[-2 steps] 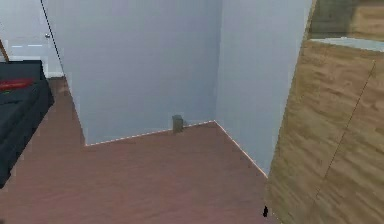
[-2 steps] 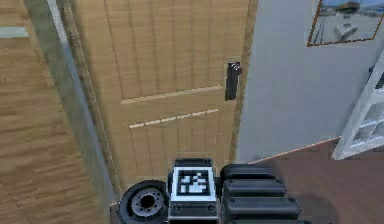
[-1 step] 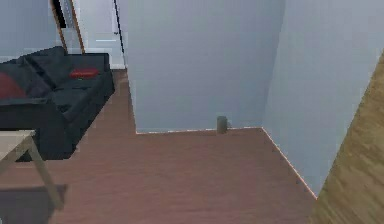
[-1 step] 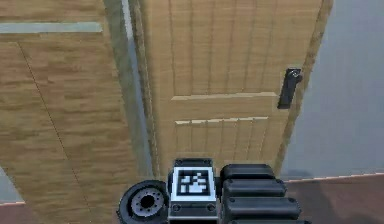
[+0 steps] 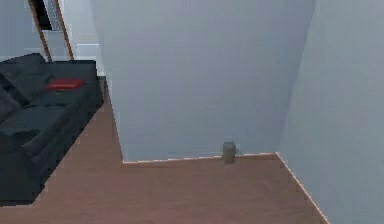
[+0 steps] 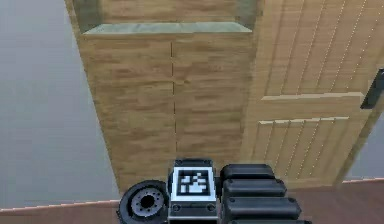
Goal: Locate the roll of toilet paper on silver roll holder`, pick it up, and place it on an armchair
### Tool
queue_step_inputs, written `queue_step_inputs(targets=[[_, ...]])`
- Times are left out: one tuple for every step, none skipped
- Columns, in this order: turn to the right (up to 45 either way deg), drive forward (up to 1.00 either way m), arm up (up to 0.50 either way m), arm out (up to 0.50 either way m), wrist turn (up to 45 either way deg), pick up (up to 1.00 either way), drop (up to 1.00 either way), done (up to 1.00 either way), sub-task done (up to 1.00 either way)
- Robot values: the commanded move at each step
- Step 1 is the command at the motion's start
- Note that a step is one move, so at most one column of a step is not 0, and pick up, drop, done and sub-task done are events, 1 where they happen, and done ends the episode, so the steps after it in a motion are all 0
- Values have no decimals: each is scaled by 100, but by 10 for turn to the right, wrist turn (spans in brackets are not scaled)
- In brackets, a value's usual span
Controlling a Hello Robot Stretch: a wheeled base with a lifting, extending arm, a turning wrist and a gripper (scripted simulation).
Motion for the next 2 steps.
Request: queue_step_inputs(targets=[[-330, 0, 0, 0, 0, 0, 0, 0, 0], [0, 100, 0, 0, 0, 0, 0, 0, 0]])
